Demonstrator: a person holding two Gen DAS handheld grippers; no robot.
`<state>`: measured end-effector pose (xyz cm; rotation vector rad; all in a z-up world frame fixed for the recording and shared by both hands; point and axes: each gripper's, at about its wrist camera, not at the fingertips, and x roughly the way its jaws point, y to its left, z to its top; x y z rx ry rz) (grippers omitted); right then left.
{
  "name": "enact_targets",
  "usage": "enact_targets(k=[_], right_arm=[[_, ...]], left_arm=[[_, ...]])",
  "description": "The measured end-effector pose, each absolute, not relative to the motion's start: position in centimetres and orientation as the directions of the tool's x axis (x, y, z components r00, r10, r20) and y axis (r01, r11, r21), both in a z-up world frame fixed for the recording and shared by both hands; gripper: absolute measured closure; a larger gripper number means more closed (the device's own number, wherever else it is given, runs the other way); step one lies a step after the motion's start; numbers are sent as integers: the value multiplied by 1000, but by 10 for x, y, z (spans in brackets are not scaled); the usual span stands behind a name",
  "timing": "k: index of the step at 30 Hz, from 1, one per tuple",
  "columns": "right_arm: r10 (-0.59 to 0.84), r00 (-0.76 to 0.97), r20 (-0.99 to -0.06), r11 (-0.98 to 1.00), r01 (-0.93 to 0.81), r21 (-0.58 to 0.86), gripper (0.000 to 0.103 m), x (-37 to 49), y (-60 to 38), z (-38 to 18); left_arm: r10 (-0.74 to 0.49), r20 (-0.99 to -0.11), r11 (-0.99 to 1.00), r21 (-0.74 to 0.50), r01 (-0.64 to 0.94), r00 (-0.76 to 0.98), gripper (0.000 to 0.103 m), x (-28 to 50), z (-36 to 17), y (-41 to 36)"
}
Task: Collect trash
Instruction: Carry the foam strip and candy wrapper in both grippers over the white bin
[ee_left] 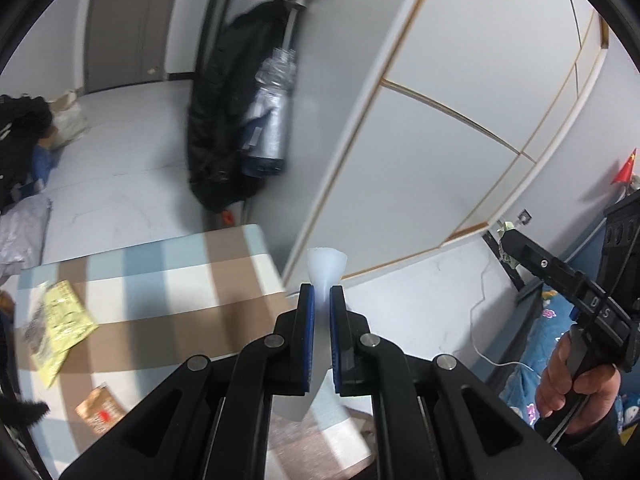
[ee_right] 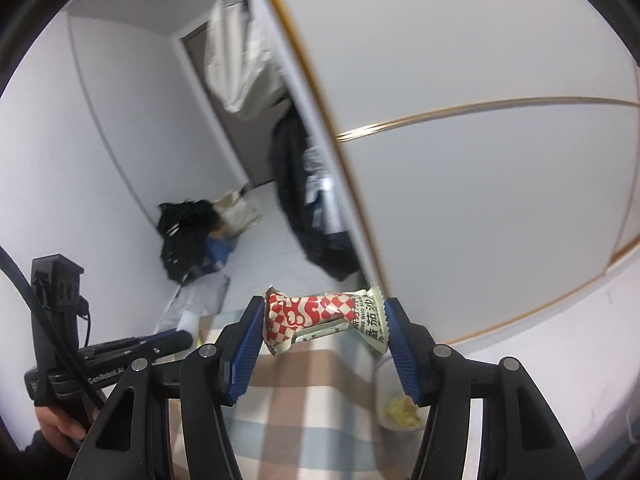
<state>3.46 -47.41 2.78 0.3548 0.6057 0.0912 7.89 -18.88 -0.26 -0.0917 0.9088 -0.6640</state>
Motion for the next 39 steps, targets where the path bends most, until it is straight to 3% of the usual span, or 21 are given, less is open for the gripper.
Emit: enact_targets(k=[8, 17, 28, 39], right_arm=[[131, 793, -595, 917, 131, 377, 45, 45, -528, -11], [153, 699, -698, 888, 212, 408, 45, 74, -560, -91], [267, 521, -810, 885, 201, 421, 45, 117, -557, -206], [418, 358, -835, 843, 190, 503, 44, 149, -534, -303]], left_arm=[[-600, -716, 758, -368, 538, 356, 100, 97, -21, -244], [-585, -769, 735, -366, 570, 260, 100, 116, -61, -304], [-539, -826, 744, -376, 552, 163, 100, 136, -116, -339], [-516, -843, 756, -366, 543, 150, 100, 149, -135, -354]])
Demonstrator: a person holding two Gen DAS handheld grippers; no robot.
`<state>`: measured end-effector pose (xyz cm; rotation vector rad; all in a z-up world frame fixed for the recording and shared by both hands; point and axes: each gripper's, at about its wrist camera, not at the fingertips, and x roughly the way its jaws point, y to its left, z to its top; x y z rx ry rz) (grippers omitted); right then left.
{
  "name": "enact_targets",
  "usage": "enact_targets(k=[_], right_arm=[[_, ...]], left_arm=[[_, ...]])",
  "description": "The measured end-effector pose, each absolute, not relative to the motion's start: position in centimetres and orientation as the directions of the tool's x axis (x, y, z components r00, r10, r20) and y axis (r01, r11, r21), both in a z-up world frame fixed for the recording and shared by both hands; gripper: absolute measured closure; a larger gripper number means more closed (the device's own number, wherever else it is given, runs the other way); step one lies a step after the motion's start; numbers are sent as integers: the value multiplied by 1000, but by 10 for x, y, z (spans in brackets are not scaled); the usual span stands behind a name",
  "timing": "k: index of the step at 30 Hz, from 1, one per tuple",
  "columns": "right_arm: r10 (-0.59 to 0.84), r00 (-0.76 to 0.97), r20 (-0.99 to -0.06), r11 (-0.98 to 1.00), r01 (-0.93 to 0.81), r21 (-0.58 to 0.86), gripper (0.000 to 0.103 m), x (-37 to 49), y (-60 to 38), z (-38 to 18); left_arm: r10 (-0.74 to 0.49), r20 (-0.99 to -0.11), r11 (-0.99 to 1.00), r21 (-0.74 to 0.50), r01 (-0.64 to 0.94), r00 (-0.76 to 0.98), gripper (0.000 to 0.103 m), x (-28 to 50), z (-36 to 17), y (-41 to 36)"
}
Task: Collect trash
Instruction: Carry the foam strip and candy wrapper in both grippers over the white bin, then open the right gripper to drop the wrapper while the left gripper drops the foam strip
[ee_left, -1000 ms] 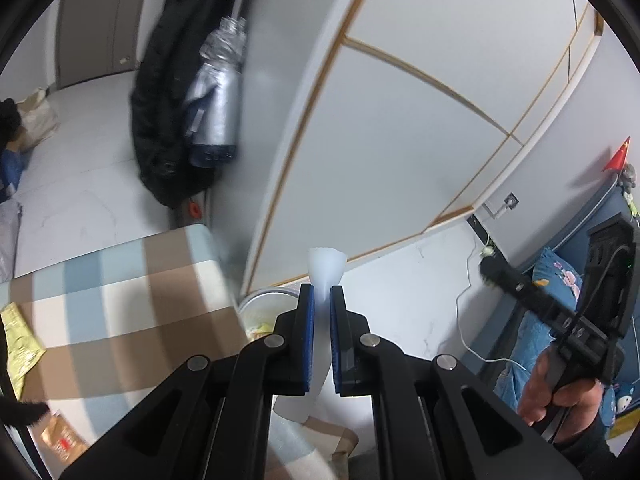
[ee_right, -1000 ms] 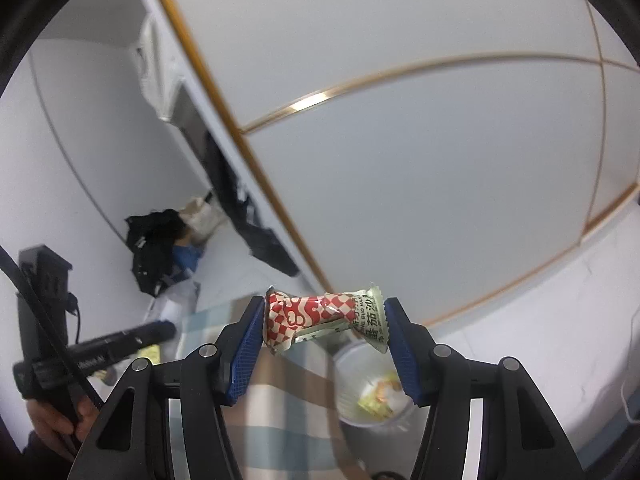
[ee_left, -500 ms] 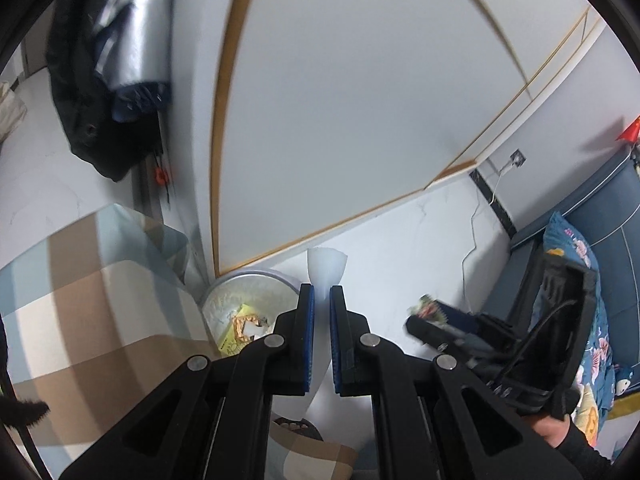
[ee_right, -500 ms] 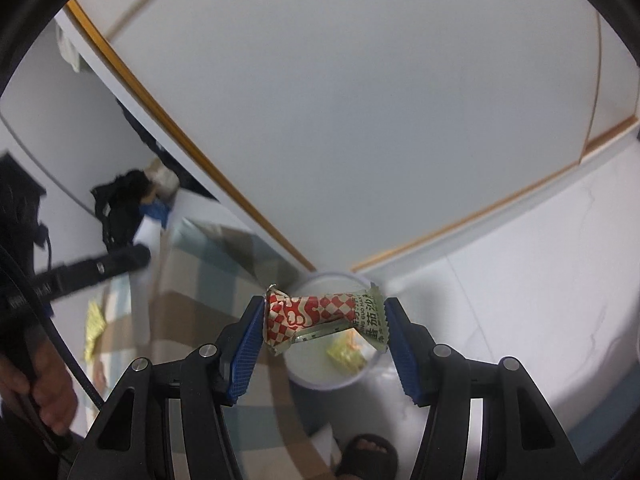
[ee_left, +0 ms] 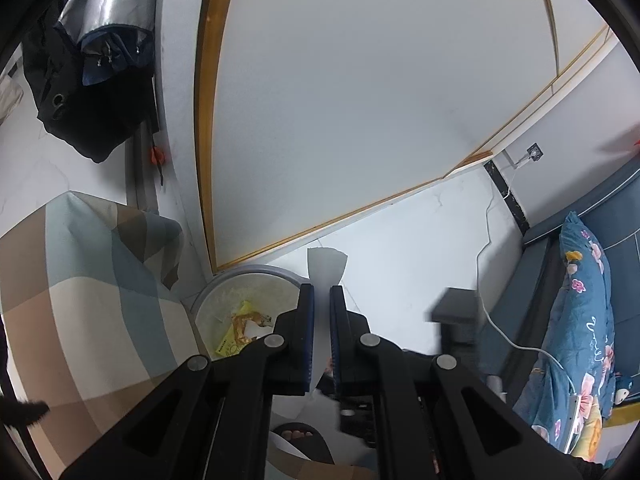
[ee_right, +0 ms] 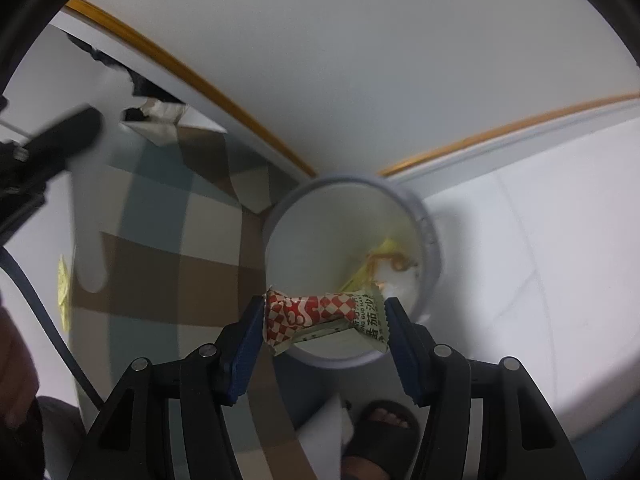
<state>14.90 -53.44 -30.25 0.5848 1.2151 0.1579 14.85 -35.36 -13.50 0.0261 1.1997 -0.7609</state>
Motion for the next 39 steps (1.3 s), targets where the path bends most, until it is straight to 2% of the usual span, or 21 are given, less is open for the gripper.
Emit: enact_targets(k=[7, 10, 14, 29, 39], right_arm=[[434, 311, -845, 833, 220, 508, 40, 163, -520, -333], [449, 323, -833, 817, 228, 529, 34, 163, -521, -338], [473, 325, -819, 798, 237, 554, 33, 160, -526, -340], [393, 441, -807, 733, 379, 564, 30, 107, -583, -306], [360, 506, -783, 735, 363, 573, 29, 96, -595, -275]], left_arm=[[-506, -850, 761, -357, 542, 150, 100, 155, -140, -358], [-499, -854, 766, -354, 536, 149, 100, 160, -143, -359], [-505, -852, 761, -366, 535, 136, 99, 163, -145, -361], [-403, -913, 807, -321, 495, 66, 96, 164, -177, -374], [-351, -936, 838, -303, 454, 23, 94, 163, -191, -376]])
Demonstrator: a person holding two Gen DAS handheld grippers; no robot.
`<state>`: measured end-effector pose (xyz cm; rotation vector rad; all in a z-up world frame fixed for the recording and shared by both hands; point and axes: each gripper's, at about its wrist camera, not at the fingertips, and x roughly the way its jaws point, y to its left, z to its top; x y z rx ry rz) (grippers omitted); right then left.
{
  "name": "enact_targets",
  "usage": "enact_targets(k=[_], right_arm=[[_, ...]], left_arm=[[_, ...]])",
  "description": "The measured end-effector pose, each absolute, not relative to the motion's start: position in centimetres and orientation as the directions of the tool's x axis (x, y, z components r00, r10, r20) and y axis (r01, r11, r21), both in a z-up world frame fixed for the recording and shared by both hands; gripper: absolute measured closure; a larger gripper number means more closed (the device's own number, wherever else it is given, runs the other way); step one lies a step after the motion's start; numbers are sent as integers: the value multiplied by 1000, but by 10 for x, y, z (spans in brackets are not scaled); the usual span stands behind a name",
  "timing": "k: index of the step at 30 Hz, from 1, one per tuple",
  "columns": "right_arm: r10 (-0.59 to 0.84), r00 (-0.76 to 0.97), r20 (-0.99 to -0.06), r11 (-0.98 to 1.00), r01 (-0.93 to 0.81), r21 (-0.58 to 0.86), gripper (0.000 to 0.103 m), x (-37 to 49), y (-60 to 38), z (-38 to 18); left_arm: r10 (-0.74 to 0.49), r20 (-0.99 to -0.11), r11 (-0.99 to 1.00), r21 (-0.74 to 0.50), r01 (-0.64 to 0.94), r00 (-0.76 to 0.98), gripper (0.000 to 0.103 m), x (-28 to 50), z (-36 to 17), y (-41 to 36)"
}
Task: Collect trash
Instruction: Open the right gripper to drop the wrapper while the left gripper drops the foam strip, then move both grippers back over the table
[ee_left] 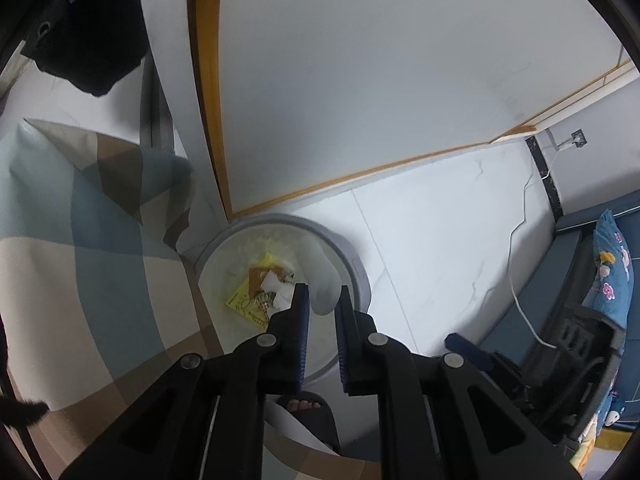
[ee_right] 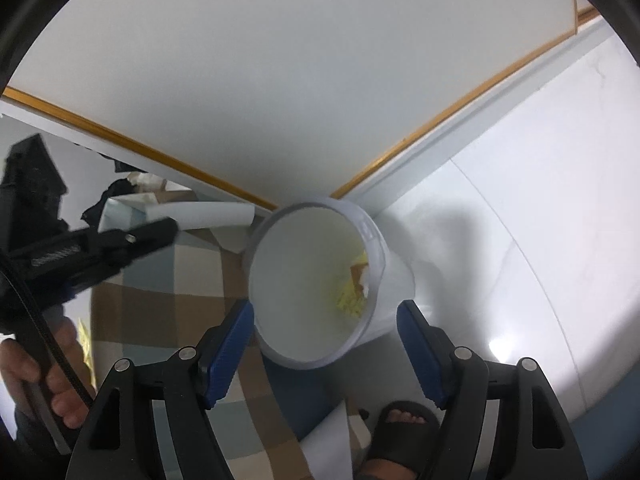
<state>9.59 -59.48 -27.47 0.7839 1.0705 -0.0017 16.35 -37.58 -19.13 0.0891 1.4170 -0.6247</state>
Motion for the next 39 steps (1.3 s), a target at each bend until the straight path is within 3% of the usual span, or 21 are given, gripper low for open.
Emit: enact_targets(k=[9, 11, 13, 14, 19, 28, 39], right_arm=[[358, 525, -772, 733, 354, 581, 29, 92, -598, -265], [358, 527, -771, 729, 358, 583, 29, 90, -598, -263], [356, 530, -770, 728, 359, 584, 29, 88, -598, -262], [353, 532, -770, 730, 358, 582, 29, 88, -598, -262], [342, 537, -771, 741, 351, 573, 29, 86, -596, -255], [292, 569, -768, 764, 344, 545, 21, 81, -596, -225], [200, 689, -696, 847, 236, 477, 11, 71, -578, -122]], left_arm=[[-322, -947, 836, -291, 465, -14, 93, 156, -193, -381], [-331, -944, 832, -291, 473, 0, 70, 154, -188, -381], [-336, -941, 837, -278, 470, 42, 53, 151, -181, -379], [-341, -938, 838, -273, 472, 64, 50, 150, -177, -377], [-339, -935, 844, -253, 473, 104, 50, 147, -170, -369], [-310, -918, 872, -169, 460, 249, 39, 136, -138, -344], [-259, -866, 927, -99, 361, 427, 36, 123, -70, -284]])
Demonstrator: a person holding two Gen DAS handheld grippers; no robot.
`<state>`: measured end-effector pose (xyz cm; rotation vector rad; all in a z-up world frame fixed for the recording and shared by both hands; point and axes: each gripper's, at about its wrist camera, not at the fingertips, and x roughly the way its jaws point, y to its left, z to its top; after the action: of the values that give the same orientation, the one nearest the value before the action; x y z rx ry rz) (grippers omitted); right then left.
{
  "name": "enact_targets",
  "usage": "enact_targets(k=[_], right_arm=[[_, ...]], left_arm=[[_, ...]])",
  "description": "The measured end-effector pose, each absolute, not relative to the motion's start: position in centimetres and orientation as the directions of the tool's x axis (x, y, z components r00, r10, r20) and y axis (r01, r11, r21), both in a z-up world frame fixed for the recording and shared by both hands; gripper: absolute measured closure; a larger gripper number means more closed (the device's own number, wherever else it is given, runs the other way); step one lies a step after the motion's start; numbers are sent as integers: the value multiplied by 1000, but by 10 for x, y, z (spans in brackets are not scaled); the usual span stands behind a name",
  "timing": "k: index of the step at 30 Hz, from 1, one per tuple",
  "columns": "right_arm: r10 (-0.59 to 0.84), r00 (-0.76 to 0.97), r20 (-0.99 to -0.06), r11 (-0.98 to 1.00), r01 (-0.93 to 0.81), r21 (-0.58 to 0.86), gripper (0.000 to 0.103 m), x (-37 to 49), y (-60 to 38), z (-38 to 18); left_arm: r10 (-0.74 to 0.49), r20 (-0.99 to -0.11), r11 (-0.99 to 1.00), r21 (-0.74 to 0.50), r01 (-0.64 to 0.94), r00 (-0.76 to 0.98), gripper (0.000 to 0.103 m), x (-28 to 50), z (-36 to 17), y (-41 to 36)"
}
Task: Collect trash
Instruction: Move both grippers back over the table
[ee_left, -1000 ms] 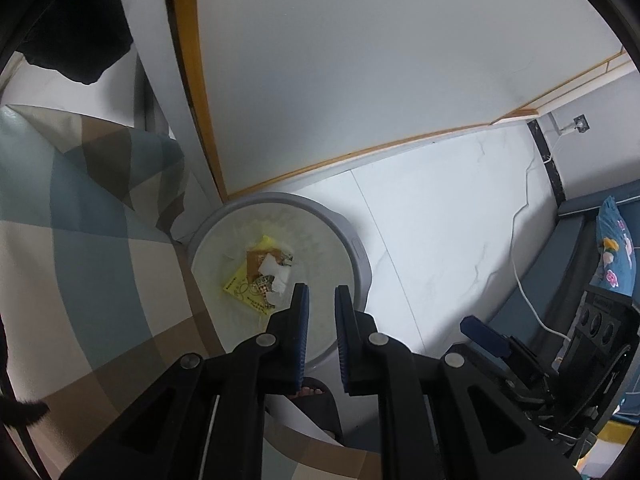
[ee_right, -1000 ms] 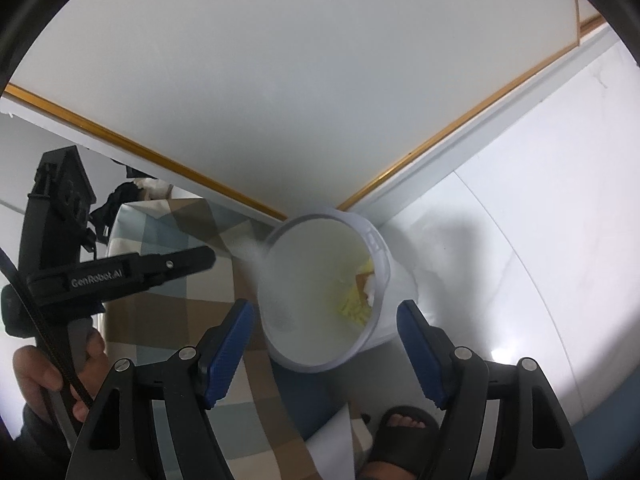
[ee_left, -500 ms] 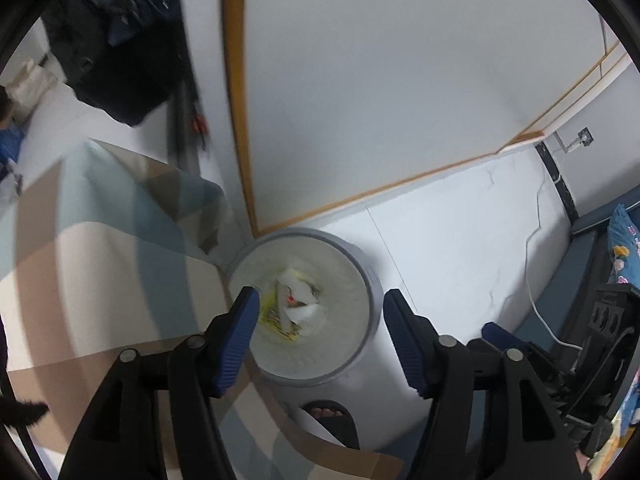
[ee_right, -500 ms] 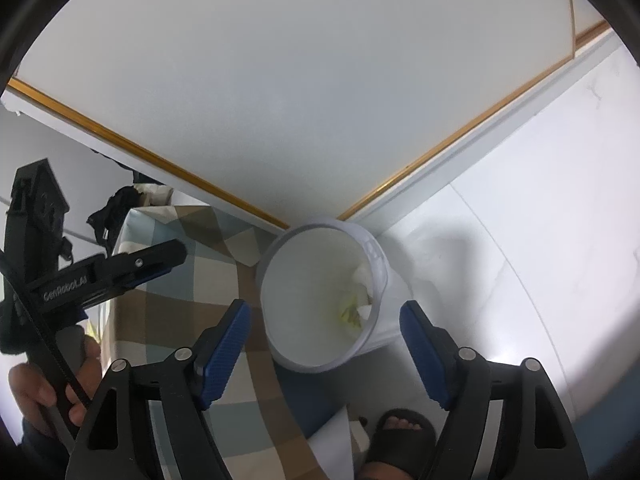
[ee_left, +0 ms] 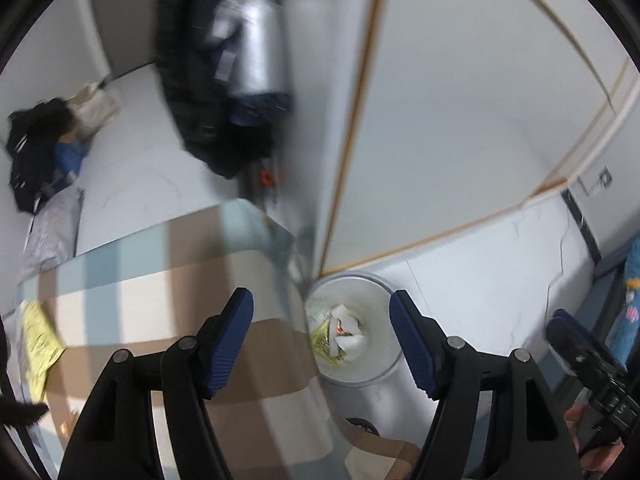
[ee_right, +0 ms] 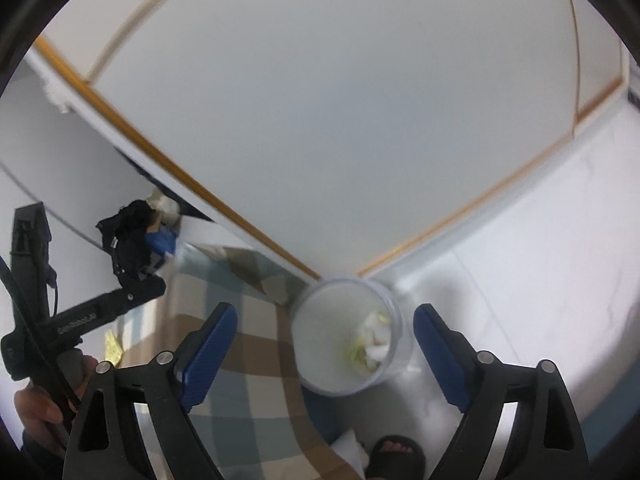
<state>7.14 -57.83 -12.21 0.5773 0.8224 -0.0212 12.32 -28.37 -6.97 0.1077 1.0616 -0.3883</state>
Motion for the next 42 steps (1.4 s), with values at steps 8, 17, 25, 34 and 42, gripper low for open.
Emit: enact_targets(k=[8, 17, 25, 34, 42], right_arm=[[160, 778, -608, 911, 121, 394, 5, 53, -535, -40], [136, 826, -547, 952, 43, 302, 1, 27, -472, 16], [189, 833, -521, 966, -62, 251, 1, 21, -405, 33], [275, 801, -531, 956, -171, 237, 1, 36, -324, 20], [314, 788, -530, 949, -245, 199, 1, 69, -262, 5]], left_arm=[[-227, -809, 964, -109, 241, 543, 26, 106, -34, -221], [-184, -741, 982, -106, 159, 645, 19, 82, -3, -157], [-159, -701, 986, -143, 81, 695, 18, 67, 4, -94], [-135, -706, 983, -186, 3, 696, 13, 66, -24, -27], [-164, -740, 965, -257, -48, 653, 13, 74, -60, 23]])
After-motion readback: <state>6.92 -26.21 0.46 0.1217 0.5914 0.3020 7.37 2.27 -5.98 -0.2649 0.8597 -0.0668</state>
